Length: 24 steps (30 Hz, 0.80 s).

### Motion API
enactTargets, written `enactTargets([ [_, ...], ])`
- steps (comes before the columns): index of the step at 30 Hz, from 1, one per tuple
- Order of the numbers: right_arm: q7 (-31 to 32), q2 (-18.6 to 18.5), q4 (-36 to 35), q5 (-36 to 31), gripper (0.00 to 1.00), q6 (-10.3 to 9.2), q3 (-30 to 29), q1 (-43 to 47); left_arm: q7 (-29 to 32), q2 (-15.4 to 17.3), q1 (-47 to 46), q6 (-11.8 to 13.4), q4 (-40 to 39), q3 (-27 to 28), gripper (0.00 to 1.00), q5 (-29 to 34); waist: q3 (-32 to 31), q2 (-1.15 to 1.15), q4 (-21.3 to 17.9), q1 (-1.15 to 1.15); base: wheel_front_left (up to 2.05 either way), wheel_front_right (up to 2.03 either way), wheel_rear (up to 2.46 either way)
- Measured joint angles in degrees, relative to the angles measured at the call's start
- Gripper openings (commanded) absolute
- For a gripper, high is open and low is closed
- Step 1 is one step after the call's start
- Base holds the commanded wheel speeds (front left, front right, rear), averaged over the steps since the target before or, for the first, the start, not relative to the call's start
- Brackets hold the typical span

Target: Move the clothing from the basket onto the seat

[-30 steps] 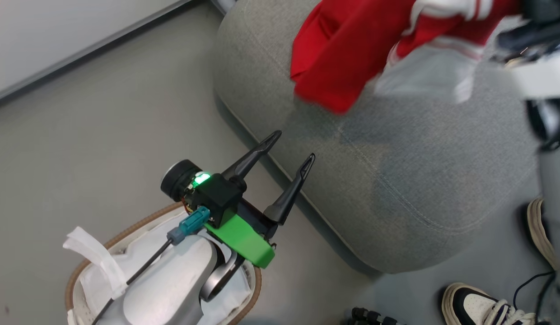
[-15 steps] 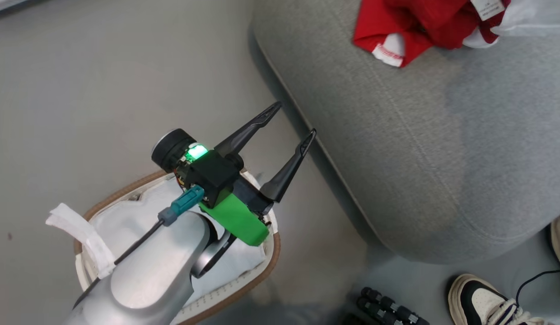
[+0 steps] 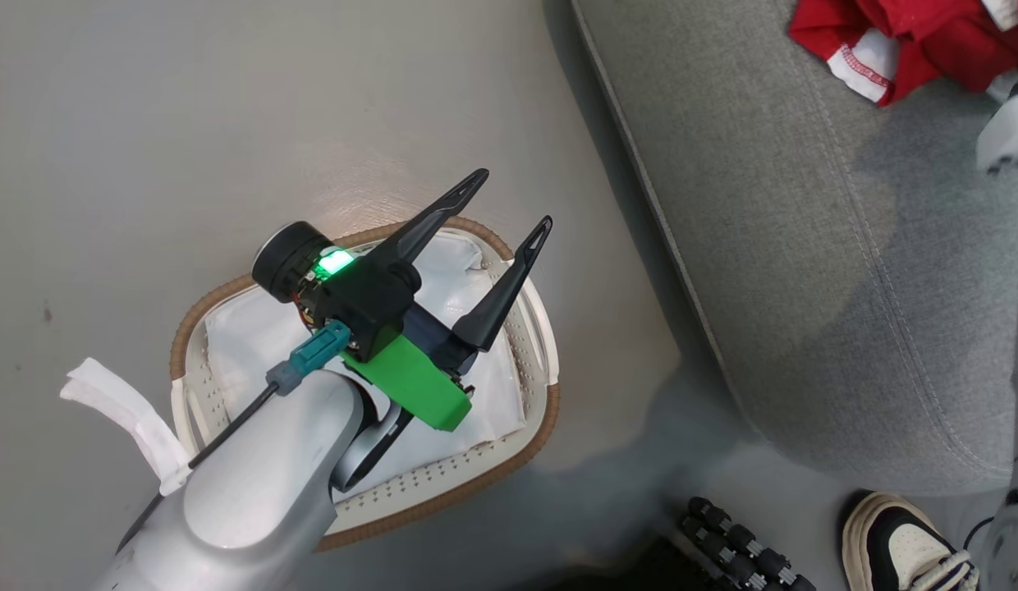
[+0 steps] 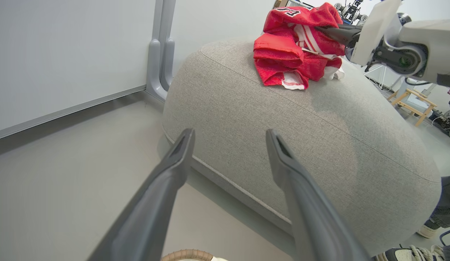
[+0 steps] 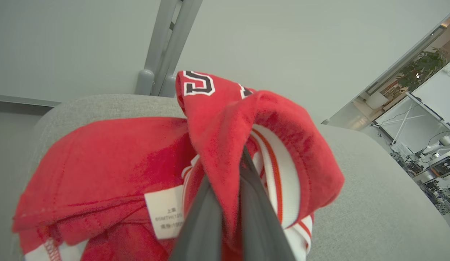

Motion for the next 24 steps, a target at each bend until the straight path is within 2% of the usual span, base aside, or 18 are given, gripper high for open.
enactTargets([
  [6, 0.00, 2.97, -0.63, -0.30, 0.00, 0.00, -2.09, 6.31, 0.00, -0.51, 0.88, 0.00, 1.00, 1.04, 1.00, -0.25, -1.30, 0.00, 0.60, 0.00, 0.00, 0.00, 0.00],
  [7, 0.00, 3.32, -1.00, -0.23, 0.13, 0.00, -2.25, 7.23, 0.00, -0.62, 1.03, 0.01, 1.15, 1.25, 1.00, -0.26, -1.69, 0.00, 0.57, 0.00, 0.00, 0.00, 0.00],
  [8, 0.00, 3.78, -1.67, 0.07, 0.67, 0.00, -2.66, 8.33, 0.00, -0.76, 1.27, 0.01, 1.34, 1.60, 1.00, -0.26, -2.28, 0.00, 0.49, 0.00, 0.00, 0.00, 0.00],
  [9, 0.00, 3.98, -2.16, 0.46, 1.00, 0.00, -2.79, 9.26, 0.00, -0.97, 1.63, 0.00, 1.63, 1.94, 1.00, -0.25, -2.94, 0.00, 0.38, 0.00, 0.00, 0.00, 0.00],
  [14, 0.00, 4.46, -4.43, 2.27, 1.00, 0.00, -2.14, 14.89, 0.00, -2.35, 4.36, 0.00, 2.92, 5.20, 1.00, -0.02, -6.55, 0.00, 0.06, -0.01, 0.00, 0.00, 0.00],
  [24, 0.00, 5.87, -10.58, 8.54, 1.00, 0.00, 3.39, 24.00, 0.01, -6.41, 12.83, 0.00, 4.60, 16.41, 1.00, 3.96, -15.26, 0.00, 1.30, -0.01, 0.00, 0.00, 0.00],
])
